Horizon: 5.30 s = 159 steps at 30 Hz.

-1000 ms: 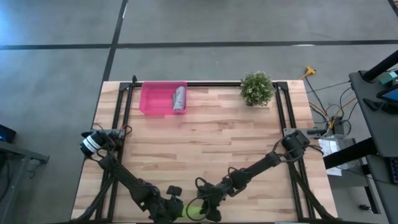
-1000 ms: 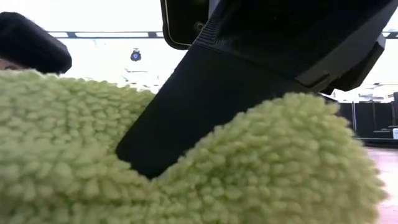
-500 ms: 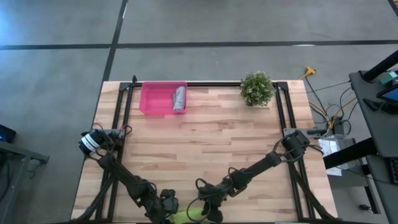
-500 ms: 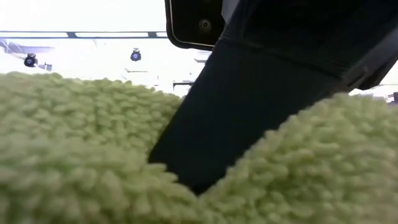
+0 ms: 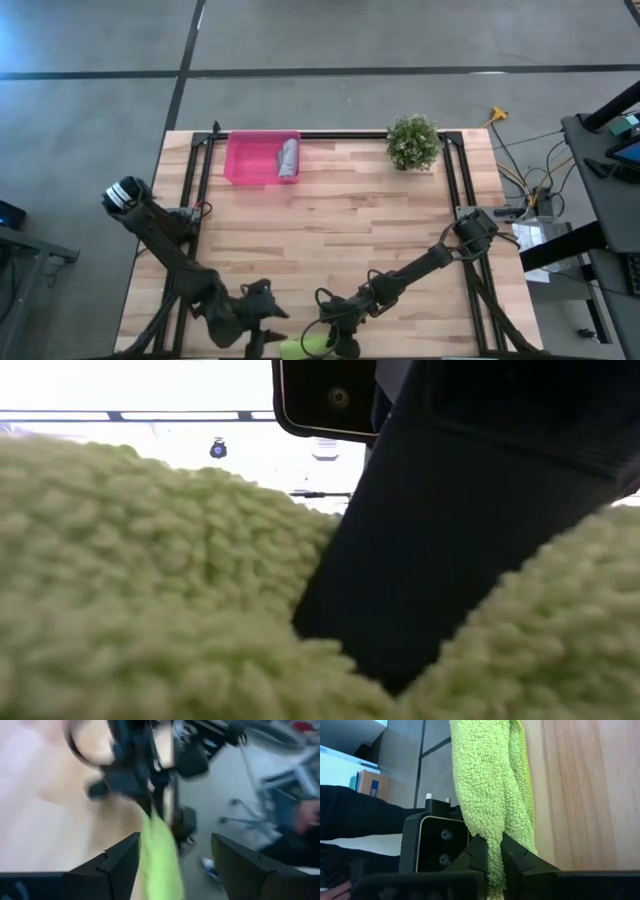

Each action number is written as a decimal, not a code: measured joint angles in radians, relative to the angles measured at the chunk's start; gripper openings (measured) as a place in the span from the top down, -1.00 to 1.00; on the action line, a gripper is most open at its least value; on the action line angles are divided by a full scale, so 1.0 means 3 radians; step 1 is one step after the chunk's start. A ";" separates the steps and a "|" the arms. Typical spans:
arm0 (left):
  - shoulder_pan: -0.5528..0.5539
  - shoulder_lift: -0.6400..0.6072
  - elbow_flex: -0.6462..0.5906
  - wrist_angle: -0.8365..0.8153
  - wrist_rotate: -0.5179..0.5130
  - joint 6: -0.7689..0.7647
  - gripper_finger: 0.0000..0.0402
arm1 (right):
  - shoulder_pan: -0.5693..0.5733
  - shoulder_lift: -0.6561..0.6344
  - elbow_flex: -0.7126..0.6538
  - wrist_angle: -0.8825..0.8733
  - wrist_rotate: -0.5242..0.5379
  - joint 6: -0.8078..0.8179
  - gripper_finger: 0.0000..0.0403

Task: Roll microfiber towels into tight, uniform cylinder then place into a basket
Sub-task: Roll the green microfiber cloth, then put the green microfiber cloth into the pink bin

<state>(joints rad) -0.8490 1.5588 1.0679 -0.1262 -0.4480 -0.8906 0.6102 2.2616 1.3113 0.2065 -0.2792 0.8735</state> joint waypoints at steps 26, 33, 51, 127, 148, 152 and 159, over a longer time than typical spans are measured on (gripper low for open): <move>0.0156 0.1449 0.1081 -0.0293 0.0707 0.0023 -0.39 | -0.0005 -0.0023 -0.0001 -0.0007 0.0126 0.0034 0.92; 0.0209 0.1485 0.0931 -0.0291 0.0723 0.0005 -0.64 | -0.0001 -0.0023 0.0001 -0.0009 0.0214 0.0029 0.92; 0.0279 0.2068 0.0948 -0.0284 0.1062 -0.0515 -0.12 | 0.0000 -0.0021 0.0070 -0.0066 0.0342 0.0025 0.92; 0.4663 0.0595 0.0272 -0.1816 0.0150 0.0400 0.88 | -0.0481 -0.2105 0.0453 -0.3033 0.3428 0.0160 0.46; 0.4633 0.1030 0.0338 -0.1931 0.0451 -0.0303 0.87 | -0.0470 -0.2302 0.0455 -0.4173 0.3272 0.0403 0.48; 0.4615 0.0919 0.0317 -0.1723 0.0638 0.0059 0.86 | -0.0470 -0.2302 0.0455 -0.4169 0.3274 0.0404 0.46; 0.4641 0.0817 0.0322 -0.1122 0.0869 0.0531 0.46 | -0.0470 -0.2302 0.0455 -0.4164 0.3279 0.0404 0.44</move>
<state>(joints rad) 0.5432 1.8038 1.1645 -0.4628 -0.1873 -0.7313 0.4690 1.5711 1.4479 -1.0428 0.7044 0.9947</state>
